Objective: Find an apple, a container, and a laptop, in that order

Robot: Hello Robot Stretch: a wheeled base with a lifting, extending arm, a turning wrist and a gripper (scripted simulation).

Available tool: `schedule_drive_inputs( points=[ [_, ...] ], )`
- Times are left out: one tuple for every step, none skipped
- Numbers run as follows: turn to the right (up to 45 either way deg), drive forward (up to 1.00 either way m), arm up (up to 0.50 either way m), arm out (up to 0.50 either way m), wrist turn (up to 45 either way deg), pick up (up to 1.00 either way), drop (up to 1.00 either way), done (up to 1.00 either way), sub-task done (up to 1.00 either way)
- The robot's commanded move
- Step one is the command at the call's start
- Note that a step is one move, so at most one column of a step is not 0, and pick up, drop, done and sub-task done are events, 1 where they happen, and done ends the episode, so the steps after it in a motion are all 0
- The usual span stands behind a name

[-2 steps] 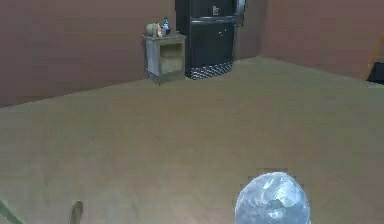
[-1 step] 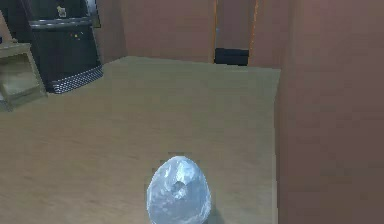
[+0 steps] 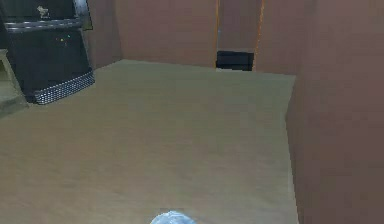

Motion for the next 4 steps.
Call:
schedule_drive_inputs(
  points=[
    [-45.0, 0.0, 0.0, 0.0, 0.0, 0.0, 0.0, 0.0, 0.0],
    [-24.0, 0.0, 0.0, 0.0, 0.0, 0.0, 0.0, 0.0, 0.0],
    [0.0, 0.6, 0.0, 0.0, 0.0, 0.0, 0.0, 0.0, 0.0],
    [-3.0, 0.0, 0.0, 0.0, 0.0, 0.0, 0.0, 0.0, 0.0]
  ],
)
